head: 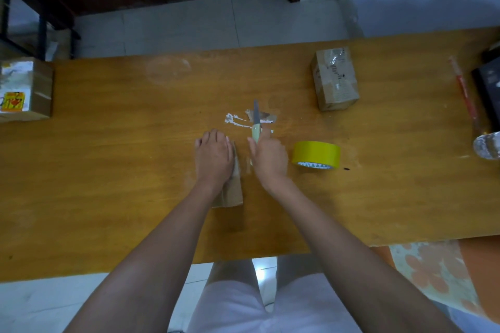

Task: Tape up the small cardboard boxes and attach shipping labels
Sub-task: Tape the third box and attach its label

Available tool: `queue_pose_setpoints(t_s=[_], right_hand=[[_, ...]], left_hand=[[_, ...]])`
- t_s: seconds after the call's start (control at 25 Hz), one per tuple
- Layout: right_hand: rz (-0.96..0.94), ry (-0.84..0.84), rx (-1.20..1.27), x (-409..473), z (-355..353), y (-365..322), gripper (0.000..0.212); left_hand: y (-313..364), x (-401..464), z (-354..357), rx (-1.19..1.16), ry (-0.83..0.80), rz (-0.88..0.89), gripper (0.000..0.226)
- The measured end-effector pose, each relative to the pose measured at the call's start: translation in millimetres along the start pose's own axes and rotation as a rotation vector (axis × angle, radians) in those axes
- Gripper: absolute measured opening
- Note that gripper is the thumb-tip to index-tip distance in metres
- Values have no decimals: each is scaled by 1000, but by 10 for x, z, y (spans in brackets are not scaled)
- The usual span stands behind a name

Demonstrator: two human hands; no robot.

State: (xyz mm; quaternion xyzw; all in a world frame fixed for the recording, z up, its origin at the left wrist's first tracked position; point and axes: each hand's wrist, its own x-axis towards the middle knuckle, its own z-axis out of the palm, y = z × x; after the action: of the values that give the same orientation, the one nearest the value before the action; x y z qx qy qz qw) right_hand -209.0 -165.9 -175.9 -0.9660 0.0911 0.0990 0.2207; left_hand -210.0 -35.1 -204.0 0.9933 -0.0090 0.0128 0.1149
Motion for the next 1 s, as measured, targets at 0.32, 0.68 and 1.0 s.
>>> queue_pose_setpoints(t_s=[0.32,0.68,1.0], right_hand=[[23,33,-17,627,210,31,39],[29,71,-172,654,386,93,30],[134,-7,-162,619,213,55,41]], left_hand=[[-8,-3,42,39,20,3,31],[-8,-1,50,29,9,0,33],[8,2,30,28,-24,-22,35]])
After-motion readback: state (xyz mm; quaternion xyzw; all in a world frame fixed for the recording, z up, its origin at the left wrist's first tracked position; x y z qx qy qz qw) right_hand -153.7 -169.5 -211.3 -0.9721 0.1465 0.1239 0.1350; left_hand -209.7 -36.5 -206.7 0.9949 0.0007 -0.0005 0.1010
